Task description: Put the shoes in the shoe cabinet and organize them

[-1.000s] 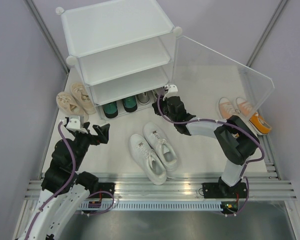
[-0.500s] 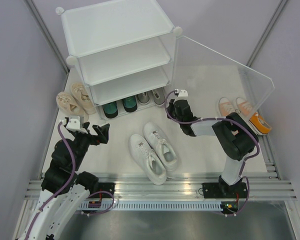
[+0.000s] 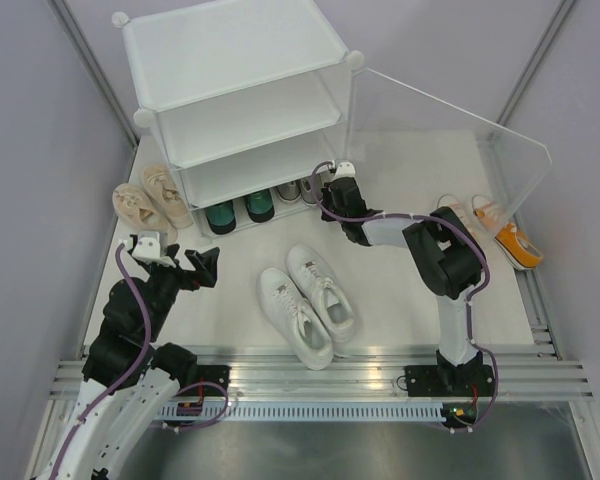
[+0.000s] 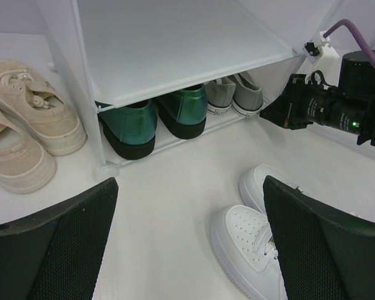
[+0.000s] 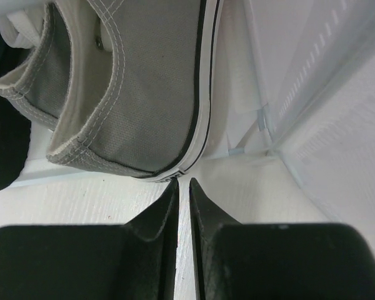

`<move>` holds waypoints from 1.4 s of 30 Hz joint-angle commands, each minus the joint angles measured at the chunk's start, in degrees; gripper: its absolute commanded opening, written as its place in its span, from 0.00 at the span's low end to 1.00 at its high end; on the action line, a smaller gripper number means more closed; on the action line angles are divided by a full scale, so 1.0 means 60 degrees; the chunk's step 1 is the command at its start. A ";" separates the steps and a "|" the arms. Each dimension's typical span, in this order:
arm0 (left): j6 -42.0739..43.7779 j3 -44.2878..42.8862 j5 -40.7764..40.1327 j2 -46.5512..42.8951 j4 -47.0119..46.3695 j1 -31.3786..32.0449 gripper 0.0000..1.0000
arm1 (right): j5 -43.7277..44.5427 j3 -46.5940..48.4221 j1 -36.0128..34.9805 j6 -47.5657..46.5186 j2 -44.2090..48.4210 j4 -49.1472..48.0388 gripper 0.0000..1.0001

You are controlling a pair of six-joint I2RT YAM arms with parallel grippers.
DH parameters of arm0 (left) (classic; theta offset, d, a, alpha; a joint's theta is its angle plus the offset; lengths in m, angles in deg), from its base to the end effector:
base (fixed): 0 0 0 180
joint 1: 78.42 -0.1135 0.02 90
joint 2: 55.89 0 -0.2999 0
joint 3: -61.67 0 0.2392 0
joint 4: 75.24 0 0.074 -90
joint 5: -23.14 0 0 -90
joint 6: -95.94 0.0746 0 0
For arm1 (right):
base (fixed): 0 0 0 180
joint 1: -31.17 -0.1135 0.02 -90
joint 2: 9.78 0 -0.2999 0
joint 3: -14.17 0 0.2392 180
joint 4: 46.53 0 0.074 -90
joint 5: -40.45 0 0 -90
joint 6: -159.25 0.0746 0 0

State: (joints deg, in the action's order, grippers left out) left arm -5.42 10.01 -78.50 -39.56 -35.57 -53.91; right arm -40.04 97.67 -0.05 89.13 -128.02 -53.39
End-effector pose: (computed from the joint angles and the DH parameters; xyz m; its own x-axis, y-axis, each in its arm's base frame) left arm 0.0736 -0.0170 0.3250 -0.1115 -0.1612 -0.9806 0.2053 0.9617 -0.1814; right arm 0.4245 0.2429 0.1724 -0.5074 0.0846 -0.8575 -0.2273 0.9468 0.2279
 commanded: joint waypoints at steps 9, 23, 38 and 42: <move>0.0384 -0.0009 0.0079 0.0060 -0.0324 0.0045 0.99 | -0.0312 -0.0331 0.0326 0.0349 0.0662 -0.1341 0.16; 0.0384 -0.0009 0.0123 0.0060 -0.0324 0.0031 1.00 | -0.0547 -0.2033 -0.0010 0.0189 0.1337 -0.2837 0.49; 0.0384 -0.0024 0.0138 0.0060 -0.0324 0.0031 1.00 | -0.0342 -0.0202 -0.0187 -0.0164 0.0049 -0.2047 0.66; 0.0384 -0.0024 0.0153 0.0060 -0.0338 0.0031 1.00 | -0.0035 0.0106 -0.0201 -0.0106 -0.0288 -0.1695 0.66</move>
State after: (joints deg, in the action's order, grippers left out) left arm -5.42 10.01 -78.39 -39.49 -35.57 -53.91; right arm -41.94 95.20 -1.15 88.43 -127.45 -64.67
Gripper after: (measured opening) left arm 0.994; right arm 0.659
